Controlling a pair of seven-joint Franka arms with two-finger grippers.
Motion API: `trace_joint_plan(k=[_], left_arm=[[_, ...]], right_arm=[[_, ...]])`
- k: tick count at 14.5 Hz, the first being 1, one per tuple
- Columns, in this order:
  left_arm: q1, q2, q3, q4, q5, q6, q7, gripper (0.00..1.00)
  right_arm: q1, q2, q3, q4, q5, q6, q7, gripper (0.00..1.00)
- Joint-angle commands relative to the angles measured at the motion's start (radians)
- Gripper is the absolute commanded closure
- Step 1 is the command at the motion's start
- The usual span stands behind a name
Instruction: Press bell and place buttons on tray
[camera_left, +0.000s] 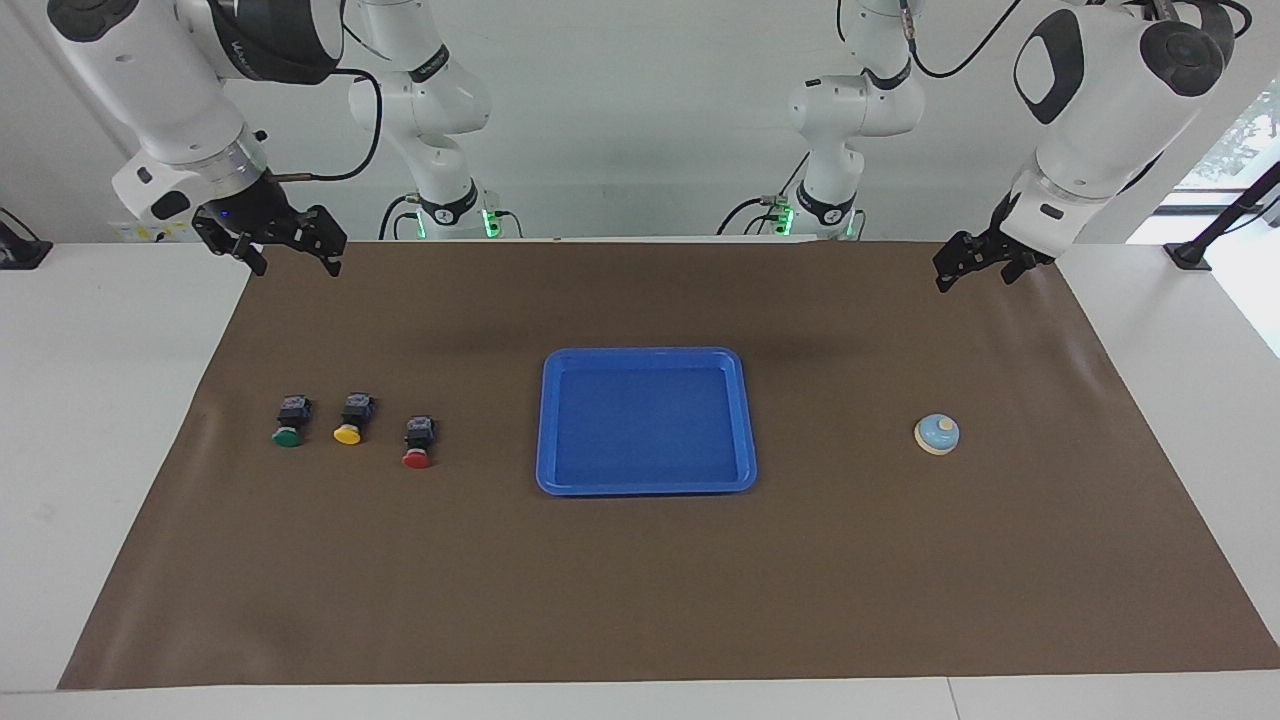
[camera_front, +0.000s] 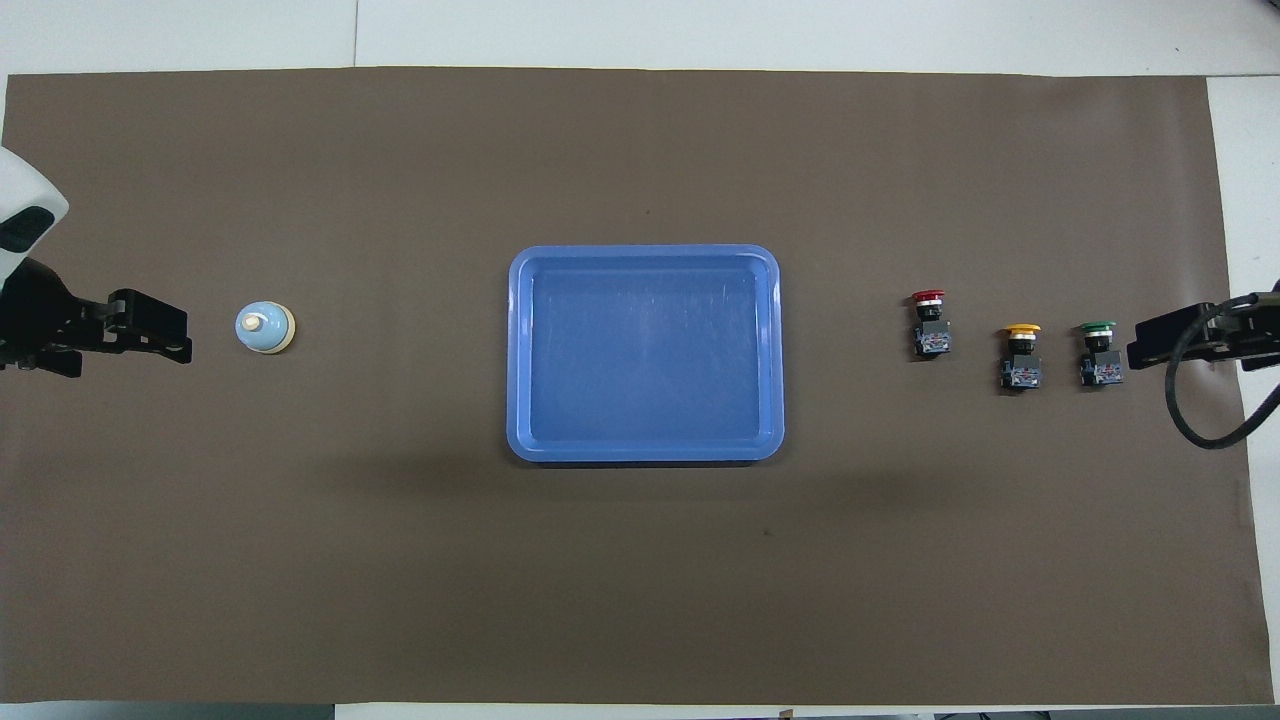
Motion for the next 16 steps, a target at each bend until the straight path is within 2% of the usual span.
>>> trace_joint_plan(k=[1,6,7,8,9,11,13,15,16], left_arm=[[0.009,-0.009,0.000,0.003,-0.006,0.007,0.006,0.00],[0.009,-0.010,0.001,-0.005,-0.006,0.018,0.009,0.00],[0.014,-0.015,0.001,-0.020,-0.006,0.047,0.014,0.41],[0.020,-0.016,0.001,-0.030,-0.006,0.080,-0.001,0.92],[0.022,-0.018,0.003,-0.040,-0.006,0.103,-0.006,1.00],[0.066,-0.029,0.001,-0.088,-0.005,0.189,-0.011,1.00],[0.063,-0.046,0.000,-0.175,-0.005,0.290,-0.008,1.00],[0.046,-0.011,-0.002,-0.203,-0.005,0.360,-0.008,1.00],[0.045,0.034,-0.002,-0.203,-0.005,0.383,-0.006,1.00]], right_arm=[[-0.009,-0.009,0.004,-0.006,-0.008,-0.011,-0.019,0.00],[-0.008,-0.009,0.004,-0.006,-0.008,-0.011,-0.019,0.00],[-0.008,-0.009,0.004,-0.006,-0.008,-0.011,-0.019,0.00],[-0.008,-0.009,0.006,-0.006,-0.008,-0.011,-0.019,0.00],[-0.008,-0.009,0.004,-0.006,-0.008,-0.011,-0.019,0.00],[-0.008,-0.009,0.004,-0.006,-0.008,-0.011,-0.019,0.00],[-0.008,-0.009,0.004,-0.006,-0.008,-0.011,-0.019,0.00],[-0.008,-0.009,0.006,-0.006,-0.008,-0.011,-0.019,0.00],[-0.008,-0.009,0.004,-0.006,-0.008,-0.011,-0.019,0.00]])
